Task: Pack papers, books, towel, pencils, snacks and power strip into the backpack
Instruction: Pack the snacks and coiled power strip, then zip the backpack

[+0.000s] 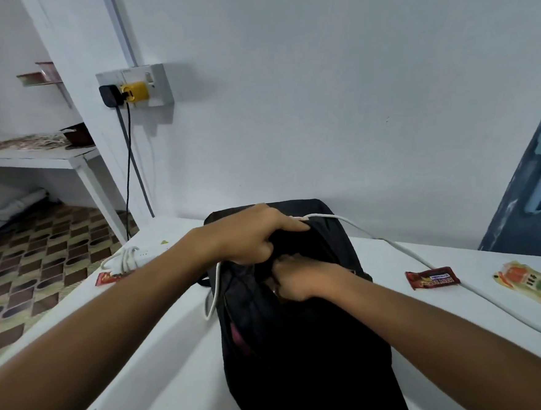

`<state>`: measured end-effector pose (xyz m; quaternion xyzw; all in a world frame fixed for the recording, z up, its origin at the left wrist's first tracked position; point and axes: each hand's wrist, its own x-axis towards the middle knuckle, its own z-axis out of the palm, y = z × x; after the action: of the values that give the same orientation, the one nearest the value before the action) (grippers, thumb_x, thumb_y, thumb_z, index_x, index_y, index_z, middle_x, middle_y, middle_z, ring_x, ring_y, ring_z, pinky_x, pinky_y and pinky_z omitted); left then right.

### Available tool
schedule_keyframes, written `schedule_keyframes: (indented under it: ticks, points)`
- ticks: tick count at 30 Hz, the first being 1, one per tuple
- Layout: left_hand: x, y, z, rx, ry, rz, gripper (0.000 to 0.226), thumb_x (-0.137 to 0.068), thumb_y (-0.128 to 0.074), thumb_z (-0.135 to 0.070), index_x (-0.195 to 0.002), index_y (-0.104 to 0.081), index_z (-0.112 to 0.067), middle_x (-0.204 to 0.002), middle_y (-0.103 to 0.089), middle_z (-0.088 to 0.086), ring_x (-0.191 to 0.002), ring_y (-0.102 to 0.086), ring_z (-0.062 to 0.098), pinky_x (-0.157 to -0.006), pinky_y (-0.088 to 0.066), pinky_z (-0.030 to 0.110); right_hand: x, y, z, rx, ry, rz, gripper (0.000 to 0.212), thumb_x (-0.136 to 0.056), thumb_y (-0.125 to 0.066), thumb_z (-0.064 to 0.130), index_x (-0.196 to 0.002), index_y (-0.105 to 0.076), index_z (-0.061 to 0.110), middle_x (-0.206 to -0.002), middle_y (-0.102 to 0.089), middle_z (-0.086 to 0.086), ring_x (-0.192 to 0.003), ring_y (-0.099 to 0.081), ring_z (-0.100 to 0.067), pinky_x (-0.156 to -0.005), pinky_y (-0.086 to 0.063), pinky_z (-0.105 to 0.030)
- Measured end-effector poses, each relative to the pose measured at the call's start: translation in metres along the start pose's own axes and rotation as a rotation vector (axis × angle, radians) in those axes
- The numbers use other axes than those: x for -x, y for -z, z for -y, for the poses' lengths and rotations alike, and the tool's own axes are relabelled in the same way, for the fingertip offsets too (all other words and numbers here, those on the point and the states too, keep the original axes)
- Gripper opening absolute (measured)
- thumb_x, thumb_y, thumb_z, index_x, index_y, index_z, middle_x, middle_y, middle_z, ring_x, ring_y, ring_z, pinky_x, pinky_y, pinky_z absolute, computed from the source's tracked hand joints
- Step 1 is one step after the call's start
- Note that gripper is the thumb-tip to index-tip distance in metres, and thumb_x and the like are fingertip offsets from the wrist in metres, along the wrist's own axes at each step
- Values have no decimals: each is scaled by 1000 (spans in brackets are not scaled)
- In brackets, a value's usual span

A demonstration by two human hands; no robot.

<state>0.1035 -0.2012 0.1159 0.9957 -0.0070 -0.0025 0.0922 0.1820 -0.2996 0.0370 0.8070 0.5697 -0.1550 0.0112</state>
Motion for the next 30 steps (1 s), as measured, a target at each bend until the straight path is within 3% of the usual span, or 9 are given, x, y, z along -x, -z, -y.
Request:
schedule_keyframes:
  ticks: [4, 10, 12, 16, 19, 21, 25, 27, 30]
  points:
    - [4, 0, 1, 27, 9, -51, 74, -69, -45, 13, -135, -54, -20, -134, -58, -3, -118, -45, 5, -77, -25, -6, -26, 1, -9, -9, -15, -88, 27, -85, -61, 27, -106, -64, 10, -108, -67, -11, -101, -62, -30, -72, -42, -27]
    - [3, -8, 4, 16, 32, -70, 71, -71, -47, 10, -134, -55, -23, -135, -57, -8, -123, -48, 5, -79, -21, -9, -11, -3, 15, 339, 16, -176, 37, -95, -49, 32, -124, -56, 10, -127, -55, -15, -119, -50, -33, -97, -38, -40]
    - [-2, -10, 6, 34, 52, -69, 70, -73, -46, 10, -133, -56, -23, -131, -60, -8, -113, -49, -1, -74, -25, -8, 18, 10, 11, 129, 210, -141, 34, -93, -51, 19, -126, -56, 13, -123, -56, -14, -114, -51, -31, -94, -41, -36]
    - [-11, -17, 12, 59, 35, -56, 71, -70, -46, 11, -132, -58, -22, -123, -65, -4, -110, -41, 2, -69, -30, -5, 78, 52, -35, -814, 392, 174, 27, -85, -50, -7, -105, -68, -4, -83, -72, 3, -81, -69, -12, -70, -51, -17]
    - [-18, -20, 13, 76, 26, -57, 68, -71, -48, 12, -131, -59, -18, -125, -64, -4, -110, -45, 1, -73, -28, -6, 79, 49, -106, -1119, 107, -267, 17, -79, -47, 1, -79, -64, 2, -80, -70, -18, -70, -71, -34, -48, -46, -21]
    - [-22, -23, 12, 66, 33, -57, 67, -72, -50, 9, -131, -59, -21, -128, -63, -5, -108, -52, 2, -76, -28, -5, 67, 18, -159, -773, -274, -555, 18, -81, -50, 7, -89, -66, 11, -91, -72, -14, -84, -69, -36, -56, -45, -21]
    - [-26, -28, 10, 61, 49, -33, 67, -73, -50, 7, -131, -58, -23, -125, -64, -5, -103, -54, 6, -72, -30, -4, 61, -73, -226, 83, -572, -122, 43, -90, -44, 12, -132, -44, 15, -128, -53, -9, -116, -50, -32, -87, -44, -38]
    - [-27, -28, 10, 59, 53, -31, 67, -73, -50, 7, -132, -58, -24, -127, -63, -6, -105, -55, 7, -73, -30, -3, 59, -108, -236, 272, -531, -175, 33, -86, -54, 6, -119, -53, 5, -107, -61, -19, -96, -61, -37, -79, -46, -41]
    - [-27, -29, 11, 61, 55, -26, 67, -73, -49, 7, -132, -58, -24, -127, -63, -7, -102, -54, 3, -72, -30, -3, 50, -130, -240, 331, -483, -288, 34, -34, -84, 3, -54, -57, 9, -42, -50, -5, -34, -52, -21, -46, -40, -26]
